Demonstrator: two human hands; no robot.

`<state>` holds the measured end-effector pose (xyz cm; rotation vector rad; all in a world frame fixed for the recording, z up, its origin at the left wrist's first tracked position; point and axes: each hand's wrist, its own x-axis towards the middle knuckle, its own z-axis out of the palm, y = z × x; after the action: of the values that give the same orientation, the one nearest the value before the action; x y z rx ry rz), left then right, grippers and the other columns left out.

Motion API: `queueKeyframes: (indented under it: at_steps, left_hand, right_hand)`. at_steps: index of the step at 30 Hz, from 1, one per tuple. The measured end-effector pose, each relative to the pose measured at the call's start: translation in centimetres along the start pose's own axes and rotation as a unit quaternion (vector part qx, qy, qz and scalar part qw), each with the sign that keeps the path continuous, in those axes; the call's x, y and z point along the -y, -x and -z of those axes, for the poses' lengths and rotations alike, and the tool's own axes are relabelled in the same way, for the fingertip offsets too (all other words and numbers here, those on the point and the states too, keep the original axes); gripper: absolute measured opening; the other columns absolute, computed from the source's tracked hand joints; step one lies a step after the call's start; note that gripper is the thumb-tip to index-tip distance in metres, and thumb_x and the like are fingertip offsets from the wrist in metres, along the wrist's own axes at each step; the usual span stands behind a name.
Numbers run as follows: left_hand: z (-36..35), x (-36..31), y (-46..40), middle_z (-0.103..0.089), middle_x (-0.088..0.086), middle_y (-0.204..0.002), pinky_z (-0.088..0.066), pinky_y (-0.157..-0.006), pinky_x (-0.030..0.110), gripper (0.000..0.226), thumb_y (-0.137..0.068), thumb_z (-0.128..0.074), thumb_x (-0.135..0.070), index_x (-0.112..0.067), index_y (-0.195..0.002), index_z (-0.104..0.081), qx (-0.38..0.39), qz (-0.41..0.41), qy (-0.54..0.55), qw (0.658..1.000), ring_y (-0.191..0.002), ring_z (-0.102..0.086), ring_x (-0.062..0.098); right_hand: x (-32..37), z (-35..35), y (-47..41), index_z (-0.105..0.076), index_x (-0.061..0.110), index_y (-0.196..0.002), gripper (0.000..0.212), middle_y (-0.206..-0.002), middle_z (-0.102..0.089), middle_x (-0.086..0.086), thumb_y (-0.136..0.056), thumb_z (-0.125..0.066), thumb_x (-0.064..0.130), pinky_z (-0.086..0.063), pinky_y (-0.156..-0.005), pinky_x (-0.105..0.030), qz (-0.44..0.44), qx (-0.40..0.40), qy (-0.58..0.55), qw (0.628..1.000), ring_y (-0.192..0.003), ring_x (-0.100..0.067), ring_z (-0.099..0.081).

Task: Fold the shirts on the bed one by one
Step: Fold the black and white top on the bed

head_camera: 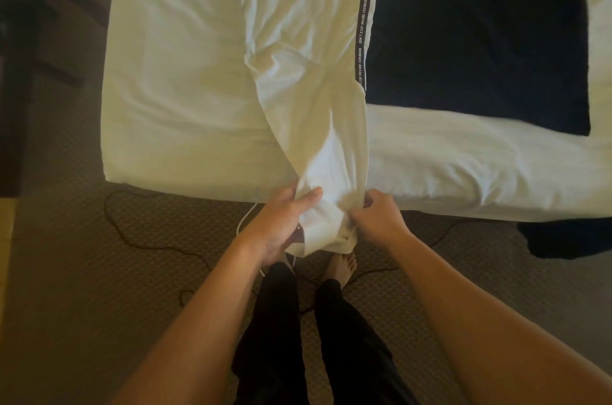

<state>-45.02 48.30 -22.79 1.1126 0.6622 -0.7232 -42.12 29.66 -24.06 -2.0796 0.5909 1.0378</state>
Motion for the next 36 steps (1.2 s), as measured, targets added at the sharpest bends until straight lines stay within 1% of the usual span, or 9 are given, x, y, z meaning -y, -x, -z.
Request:
queueKeyframes:
  at_steps: [4,7,10,14,17,21,24,32,36]
  left_hand:
    - [-0.1,0.3,0.2,-0.074,0.007,-0.117,-0.057,-0.088,0.049,0.029,-0.103,-0.058,-0.033,-0.025,-0.129,-0.064,-0.032,0.008,0.008,0.999,-0.109,-0.07,0.03]
    - [0.6,0.6,0.0,-0.072,0.004,-0.122,-0.052,-0.099,0.06,0.026,-0.102,-0.056,-0.04,-0.034,-0.126,-0.065,-0.055,0.0,0.025,0.998,-0.114,-0.069,0.029]
    - [1.1,0.6,0.1,-0.072,0.005,-0.123,-0.052,-0.099,0.059,0.026,-0.108,-0.046,-0.031,-0.028,-0.128,-0.062,-0.067,-0.009,0.083,0.994,-0.113,-0.069,0.028]
    - [1.3,0.1,0.4,-0.068,0.008,-0.13,-0.047,-0.101,0.066,0.031,-0.105,-0.051,-0.038,-0.031,-0.134,-0.058,-0.05,-0.002,0.116,0.992,-0.122,-0.064,0.035]
    - [0.5,-0.4,0.3,-0.068,0.013,-0.129,-0.054,-0.095,0.058,0.042,-0.098,-0.065,-0.027,-0.025,-0.138,-0.056,-0.028,-0.022,0.127,0.991,-0.118,-0.066,0.035]
    - [-0.3,-1.3,0.0,-0.067,0.018,-0.123,-0.058,-0.066,0.038,0.05,-0.09,-0.066,-0.001,-0.015,-0.137,-0.053,-0.06,-0.058,0.131,0.988,-0.1,-0.069,0.03]
    - [-0.6,-1.9,-0.2,-0.064,0.019,-0.122,-0.059,-0.07,0.039,0.052,-0.089,-0.062,0.006,-0.012,-0.137,-0.051,-0.064,-0.056,0.136,0.987,-0.101,-0.068,0.03]
    - [-0.6,-2.3,0.1,-0.069,0.014,-0.124,-0.061,-0.068,0.037,0.051,-0.091,-0.057,0.007,-0.016,-0.137,-0.055,-0.061,-0.031,0.16,0.985,-0.098,-0.073,0.026]
    - [-0.4,-2.3,0.1,-0.07,0.014,-0.117,-0.06,-0.065,0.038,0.048,-0.092,-0.055,0.005,-0.016,-0.135,-0.057,-0.063,-0.019,0.183,0.981,-0.094,-0.073,0.026]
  right_hand:
    - [0.4,-0.1,-0.1,-0.065,-0.002,-0.091,0.012,-0.079,-0.068,-0.015,-0.092,-0.055,0.006,-0.062,-0.067,-0.046,-0.076,-0.032,-0.11,0.99,-0.067,-0.029,-0.066]
    - [1.2,-0.2,0.2,-0.067,0.004,-0.099,0.016,-0.088,-0.073,-0.015,-0.093,-0.052,0.0,-0.062,-0.074,-0.043,-0.116,-0.03,-0.266,0.956,-0.079,-0.029,-0.072]
    - [1.4,-0.4,0.5,-0.066,0.009,-0.105,0.019,-0.097,-0.075,-0.012,-0.092,-0.056,-0.001,-0.054,-0.07,-0.035,-0.087,-0.012,-0.356,0.93,-0.08,-0.023,-0.07]
    - [1.2,-0.7,0.9,-0.06,0.016,-0.106,0.021,-0.102,-0.067,-0.004,-0.088,-0.072,0.018,-0.051,-0.068,-0.029,-0.036,-0.084,-0.25,0.964,-0.083,-0.016,-0.063]
    - [1.4,-1.0,1.4,-0.059,0.016,-0.099,0.024,-0.097,-0.064,-0.002,-0.089,-0.073,0.034,-0.052,-0.067,-0.03,0.01,-0.138,-0.197,0.971,-0.084,-0.018,-0.063]
    - [1.4,-1.7,2.3,-0.064,0.015,-0.087,0.028,-0.084,-0.068,-0.003,-0.089,-0.072,0.043,-0.054,-0.07,-0.036,0.08,-0.146,-0.195,0.967,-0.078,-0.022,-0.066]
    - [1.3,-2.2,2.8,-0.067,0.019,-0.084,0.033,-0.079,-0.069,0.002,-0.087,-0.073,0.051,-0.055,-0.068,-0.033,0.101,-0.136,-0.178,0.969,-0.075,-0.016,-0.067]
    - [1.8,-1.5,2.4,-0.07,0.02,-0.086,0.01,-0.081,-0.073,0.001,-0.093,-0.064,0.023,-0.055,-0.065,-0.03,0.082,-0.143,-0.197,0.967,-0.079,-0.023,-0.069]
    - [1.7,-1.0,2.0,-0.071,0.013,-0.089,0.011,-0.086,-0.076,-0.002,-0.093,-0.061,0.017,-0.059,-0.083,-0.036,0.042,-0.09,-0.294,0.951,-0.089,-0.018,-0.072]
